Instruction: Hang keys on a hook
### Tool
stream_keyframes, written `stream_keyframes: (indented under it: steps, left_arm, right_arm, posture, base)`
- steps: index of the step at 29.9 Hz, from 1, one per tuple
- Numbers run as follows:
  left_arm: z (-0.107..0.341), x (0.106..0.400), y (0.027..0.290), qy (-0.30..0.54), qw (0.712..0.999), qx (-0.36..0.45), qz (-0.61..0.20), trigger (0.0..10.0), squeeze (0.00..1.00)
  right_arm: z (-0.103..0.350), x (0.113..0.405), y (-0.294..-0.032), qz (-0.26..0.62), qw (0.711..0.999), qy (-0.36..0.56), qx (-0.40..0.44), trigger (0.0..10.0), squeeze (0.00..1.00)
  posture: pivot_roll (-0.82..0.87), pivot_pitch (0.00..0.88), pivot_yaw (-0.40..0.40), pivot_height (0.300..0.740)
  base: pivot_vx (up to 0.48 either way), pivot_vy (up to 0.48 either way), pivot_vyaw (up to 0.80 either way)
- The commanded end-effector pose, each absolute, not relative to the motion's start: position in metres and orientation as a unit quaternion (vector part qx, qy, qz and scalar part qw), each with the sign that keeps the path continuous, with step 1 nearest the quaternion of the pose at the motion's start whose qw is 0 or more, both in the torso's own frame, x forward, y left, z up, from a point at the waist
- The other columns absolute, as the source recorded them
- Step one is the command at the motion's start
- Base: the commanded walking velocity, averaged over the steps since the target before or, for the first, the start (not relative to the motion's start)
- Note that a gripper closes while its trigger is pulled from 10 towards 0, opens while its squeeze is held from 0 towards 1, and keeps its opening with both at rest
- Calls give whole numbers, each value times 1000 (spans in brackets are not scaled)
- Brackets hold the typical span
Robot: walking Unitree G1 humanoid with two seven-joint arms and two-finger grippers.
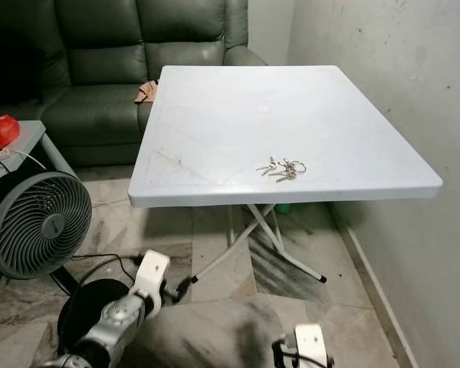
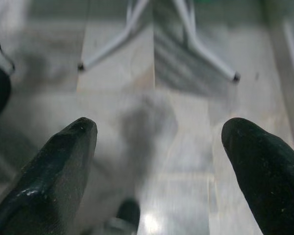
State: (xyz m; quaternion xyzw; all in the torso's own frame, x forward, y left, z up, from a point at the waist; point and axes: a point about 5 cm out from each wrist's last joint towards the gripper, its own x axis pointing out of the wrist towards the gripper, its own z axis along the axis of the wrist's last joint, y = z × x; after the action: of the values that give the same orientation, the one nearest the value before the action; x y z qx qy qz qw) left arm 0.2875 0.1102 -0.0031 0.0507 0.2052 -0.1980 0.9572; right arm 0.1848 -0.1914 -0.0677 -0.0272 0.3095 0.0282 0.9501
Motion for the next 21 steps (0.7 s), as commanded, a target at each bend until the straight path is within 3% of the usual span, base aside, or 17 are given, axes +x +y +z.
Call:
stream_keyframes:
  steps: [1, 11, 21]
  left_arm:
    - [6, 294, 112, 179, 962, 46, -199, 10000, 0]
    - [49, 317, 117, 48, 984, 6, -172, 10000, 0]
    - [100, 340, 139, -23, 989, -83, -119, 10000, 0]
  right_arm:
    - [-60, 194, -192, 24, 960, 277, -26, 10000, 1000]
    - [-6, 232, -195, -4, 997, 83, -2, 10000, 1000]
    - [52, 255, -187, 2, 999, -38, 0, 10000, 1000]
  posture:
    - [-64, 0, 22, 740]
    - [-76, 0, 30, 740]
    - [-80, 12, 38, 740]
  base:
    - [0, 0, 0]
    - [0, 0, 0]
    - [0, 0, 0]
